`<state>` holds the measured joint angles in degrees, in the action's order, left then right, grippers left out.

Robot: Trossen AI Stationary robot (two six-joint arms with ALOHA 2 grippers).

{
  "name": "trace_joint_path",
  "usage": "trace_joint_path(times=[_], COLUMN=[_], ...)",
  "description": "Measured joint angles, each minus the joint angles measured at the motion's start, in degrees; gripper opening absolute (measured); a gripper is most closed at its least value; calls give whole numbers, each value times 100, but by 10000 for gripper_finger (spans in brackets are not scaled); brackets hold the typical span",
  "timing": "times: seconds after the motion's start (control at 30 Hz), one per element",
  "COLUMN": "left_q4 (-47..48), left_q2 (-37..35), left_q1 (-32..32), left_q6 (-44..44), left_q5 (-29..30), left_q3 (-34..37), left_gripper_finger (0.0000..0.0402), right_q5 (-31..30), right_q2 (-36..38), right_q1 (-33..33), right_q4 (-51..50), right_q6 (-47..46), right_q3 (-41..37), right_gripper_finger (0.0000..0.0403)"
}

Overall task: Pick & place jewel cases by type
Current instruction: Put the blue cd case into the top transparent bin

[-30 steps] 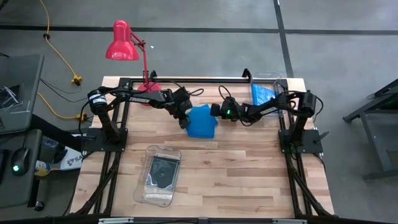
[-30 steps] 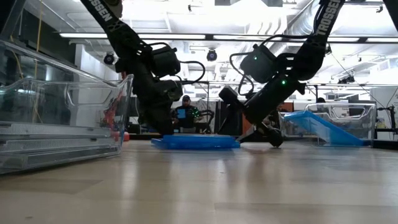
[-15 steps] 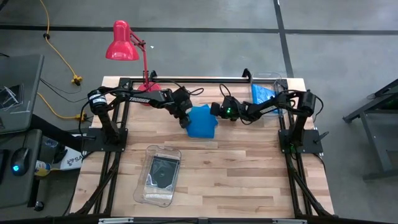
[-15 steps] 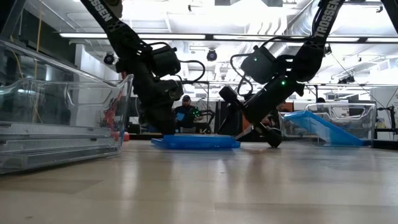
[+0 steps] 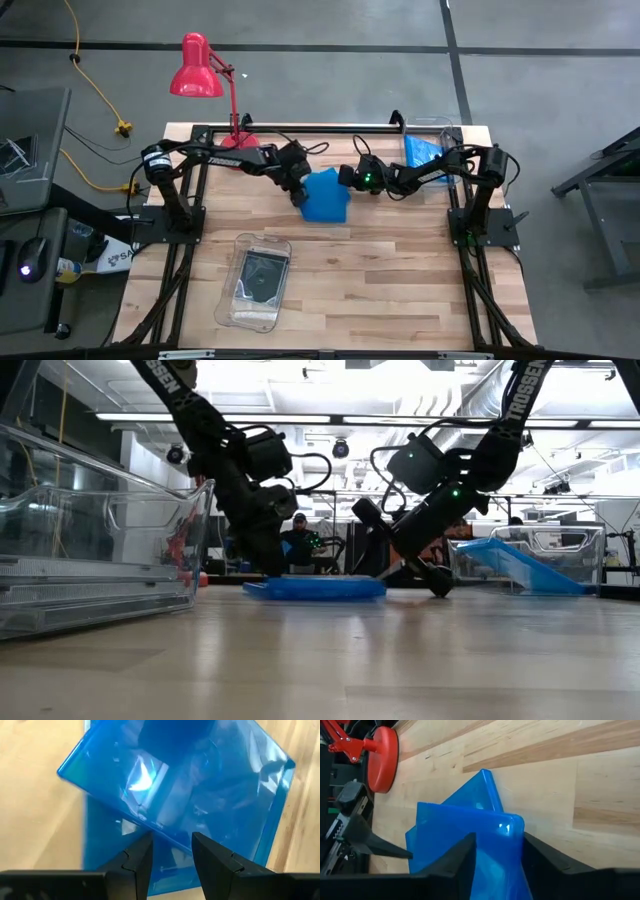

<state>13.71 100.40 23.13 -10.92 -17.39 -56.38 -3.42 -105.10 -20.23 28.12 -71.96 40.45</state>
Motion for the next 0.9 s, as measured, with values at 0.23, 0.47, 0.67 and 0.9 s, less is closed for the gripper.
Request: trace_joint_path(times=[0.23, 0.47, 0.67, 0.9], left_q4=[-92, -117, -293, -287], left_q2=[301, 561, 542, 546], left_q1=[-113, -177, -173, -176], left_q6=[-22, -93, -140, -142], left_q5=[-257, -507, -577, -646], left_q3=[-24, -28, -2, -2], left_gripper_finger=[133, 133, 133, 133], right_q5=[-1, 50, 127, 171], right_q2=[0, 0, 0, 7], right_q1=[-2, -7, -13, -13], right_q4=[36, 147, 193, 272], right_q6=[40, 185, 347, 453], right_q3=[-10, -13, -13, -12], right_gripper_finger=[98, 68, 50, 22])
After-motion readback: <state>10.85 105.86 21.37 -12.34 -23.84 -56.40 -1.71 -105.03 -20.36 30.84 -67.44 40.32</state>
